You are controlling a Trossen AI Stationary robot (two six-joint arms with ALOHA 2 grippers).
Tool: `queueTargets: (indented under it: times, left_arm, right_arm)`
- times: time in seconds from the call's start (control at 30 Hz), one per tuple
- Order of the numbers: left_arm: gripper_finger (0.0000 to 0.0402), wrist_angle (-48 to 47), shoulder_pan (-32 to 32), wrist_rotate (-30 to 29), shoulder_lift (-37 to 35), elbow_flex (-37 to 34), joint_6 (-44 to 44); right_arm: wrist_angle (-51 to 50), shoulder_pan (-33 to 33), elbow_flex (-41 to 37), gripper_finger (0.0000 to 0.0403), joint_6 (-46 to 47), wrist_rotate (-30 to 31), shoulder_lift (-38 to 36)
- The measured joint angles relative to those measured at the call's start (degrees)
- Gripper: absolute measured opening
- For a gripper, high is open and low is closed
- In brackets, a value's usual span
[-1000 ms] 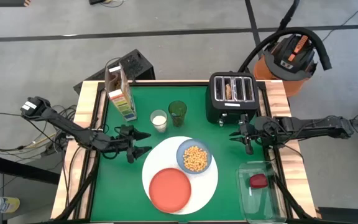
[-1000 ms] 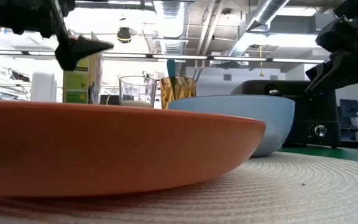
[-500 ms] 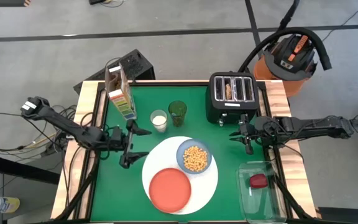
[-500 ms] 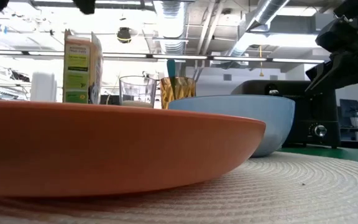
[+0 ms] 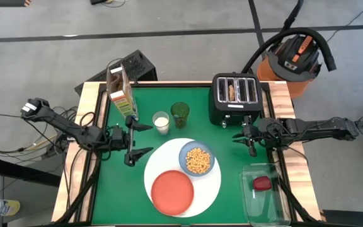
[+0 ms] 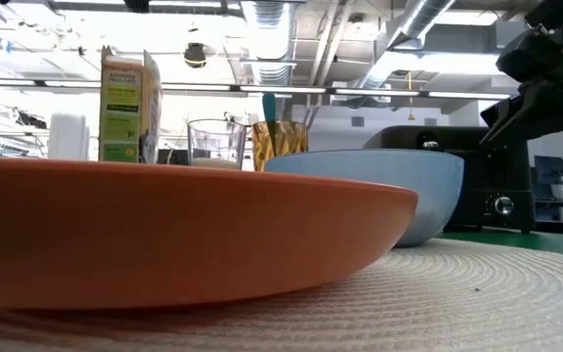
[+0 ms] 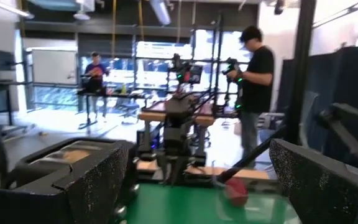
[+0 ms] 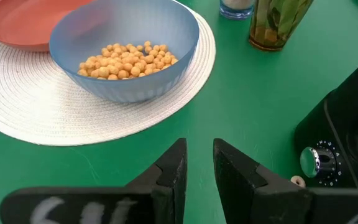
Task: Arrange a breakfast setting
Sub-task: Put the bagel from the toaster on the orange plate
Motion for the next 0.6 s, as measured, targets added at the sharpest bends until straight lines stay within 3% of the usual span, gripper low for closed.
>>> queueTargets:
  times: [0.6]
  left_arm:
    - [0.0378,-0.87,6.7,-7.33,0.0,0.0,-5.31]
  right_arm:
    - [1.62,-0.45,0.02,0.0102,-6.48,0.21,-0.02]
